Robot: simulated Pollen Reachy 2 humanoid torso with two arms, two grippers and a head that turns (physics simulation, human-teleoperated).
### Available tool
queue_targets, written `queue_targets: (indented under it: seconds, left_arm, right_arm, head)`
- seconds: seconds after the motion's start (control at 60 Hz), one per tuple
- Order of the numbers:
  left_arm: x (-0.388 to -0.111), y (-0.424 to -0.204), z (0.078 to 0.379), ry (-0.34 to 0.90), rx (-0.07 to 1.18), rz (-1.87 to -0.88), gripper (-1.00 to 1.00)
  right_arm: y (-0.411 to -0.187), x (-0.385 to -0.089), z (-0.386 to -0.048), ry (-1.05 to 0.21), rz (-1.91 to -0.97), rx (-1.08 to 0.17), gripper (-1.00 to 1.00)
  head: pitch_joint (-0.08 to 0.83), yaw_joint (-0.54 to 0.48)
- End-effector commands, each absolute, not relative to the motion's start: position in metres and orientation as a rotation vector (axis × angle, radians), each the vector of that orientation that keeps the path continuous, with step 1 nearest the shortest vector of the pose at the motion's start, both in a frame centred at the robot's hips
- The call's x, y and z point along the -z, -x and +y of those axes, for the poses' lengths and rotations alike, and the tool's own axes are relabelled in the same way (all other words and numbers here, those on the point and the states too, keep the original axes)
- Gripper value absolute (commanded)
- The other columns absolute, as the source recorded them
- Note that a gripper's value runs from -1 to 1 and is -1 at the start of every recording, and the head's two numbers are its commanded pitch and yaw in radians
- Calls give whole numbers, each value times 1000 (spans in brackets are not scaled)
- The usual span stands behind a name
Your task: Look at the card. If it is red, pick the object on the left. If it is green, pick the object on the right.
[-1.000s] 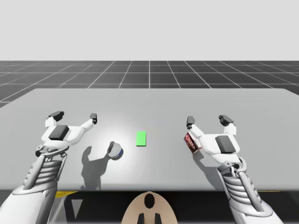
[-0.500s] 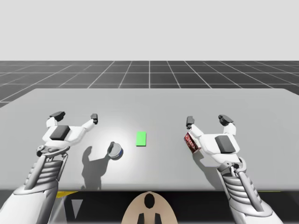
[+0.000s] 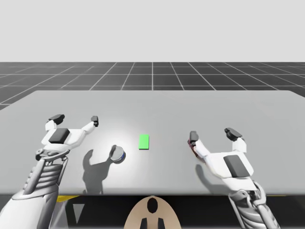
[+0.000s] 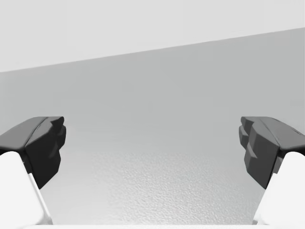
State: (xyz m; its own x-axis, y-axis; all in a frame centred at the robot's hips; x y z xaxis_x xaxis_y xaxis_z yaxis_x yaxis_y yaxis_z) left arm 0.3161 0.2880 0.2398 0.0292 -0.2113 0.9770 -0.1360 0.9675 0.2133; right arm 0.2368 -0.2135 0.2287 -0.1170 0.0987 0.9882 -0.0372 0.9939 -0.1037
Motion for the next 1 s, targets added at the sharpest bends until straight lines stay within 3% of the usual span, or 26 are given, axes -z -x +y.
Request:
queue_targets:
  seconds: [0.017, 0.183, 0.417, 0.683, 1.0]
  left_arm:
    - [-240, -316, 289, -277, 49, -1543, -1000]
    - [-239, -316, 290, -277, 50, -1539, -1000]
    - [-240, -317, 291, -274, 51, -1541, -1000]
    - [-240, -316, 290, -273, 49, -1542, -1000]
    - [-239, -316, 291, -270, 48, -1540, -1000]
  right_arm:
    - [-196, -218, -204, -11, -1621, -101, -1000]
    - [-177, -188, -212, -54, -1590, -126, -1000]
    - [-180, -156, -218, -118, -1476, -90, -1000]
    - [-214, -143, -224, -156, -1376, -60, -1000]
    - [-256, -139, -225, -153, -1337, -59, -1000]
  head:
    - [702, -342]
    - [702, -354]
    - [696, -359]
    - [695, -355]
    - [695, -357]
